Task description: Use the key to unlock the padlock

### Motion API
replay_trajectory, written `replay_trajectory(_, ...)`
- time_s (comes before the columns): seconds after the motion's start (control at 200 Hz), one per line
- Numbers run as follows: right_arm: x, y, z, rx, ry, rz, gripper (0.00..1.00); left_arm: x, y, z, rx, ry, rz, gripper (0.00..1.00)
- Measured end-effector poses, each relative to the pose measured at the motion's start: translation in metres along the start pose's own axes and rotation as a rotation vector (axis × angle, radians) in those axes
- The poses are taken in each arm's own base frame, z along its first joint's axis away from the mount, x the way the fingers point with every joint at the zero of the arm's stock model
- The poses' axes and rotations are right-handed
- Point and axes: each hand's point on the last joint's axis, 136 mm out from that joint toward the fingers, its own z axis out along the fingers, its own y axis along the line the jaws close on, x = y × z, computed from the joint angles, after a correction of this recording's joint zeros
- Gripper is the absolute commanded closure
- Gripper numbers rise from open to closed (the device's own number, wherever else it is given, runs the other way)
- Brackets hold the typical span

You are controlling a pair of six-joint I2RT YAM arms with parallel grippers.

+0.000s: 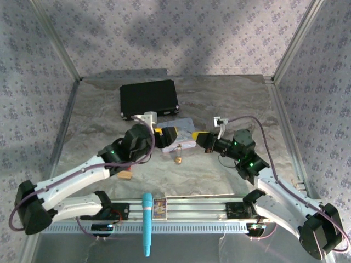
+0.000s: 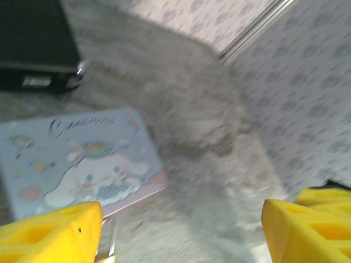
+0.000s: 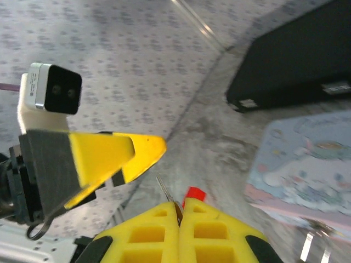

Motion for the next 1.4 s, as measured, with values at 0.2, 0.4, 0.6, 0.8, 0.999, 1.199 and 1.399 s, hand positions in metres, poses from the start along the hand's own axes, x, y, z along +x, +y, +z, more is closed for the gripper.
replay_trajectory(0.2, 0.014, -0.041, -0.011, 0.130, -0.004, 0.048, 1.00, 0.059, 0.019, 0.026, -0.136, 0.200, 0.114, 0.30)
replay_trajectory(0.4, 0.029, -0.058, -0.018, 0.174, 0.006, 0.096, 1.00, 0.091, 0.045, 0.043, -0.217, 0.280, 0.137, 0.32)
replay_trajectory(0.6, 0.036, -0.059, -0.022, 0.152, 0.008, 0.133, 1.00, 0.116, 0.064, 0.061, -0.282, 0.343, 0.160, 0.33)
replay_trajectory(0.8, 0.036, -0.053, -0.022, 0.121, 0.016, 0.140, 1.00, 0.131, 0.067, 0.085, -0.267, 0.350, 0.155, 0.35)
replay_trajectory(0.999, 0.039, -0.053, -0.024, 0.122, 0.015, 0.145, 1.00, 0.145, 0.081, 0.103, -0.308, 0.348, 0.185, 0.39)
replay_trajectory(1.199, 0.042, -0.056, -0.026, 0.138, 0.026, 0.154, 1.00, 0.160, 0.099, 0.113, -0.362, 0.365, 0.205, 0.44)
replay_trajectory(1.399, 0.045, -0.062, -0.027, 0.168, 0.029, 0.158, 1.00, 0.156, 0.096, 0.116, -0.357, 0.338, 0.185, 0.53)
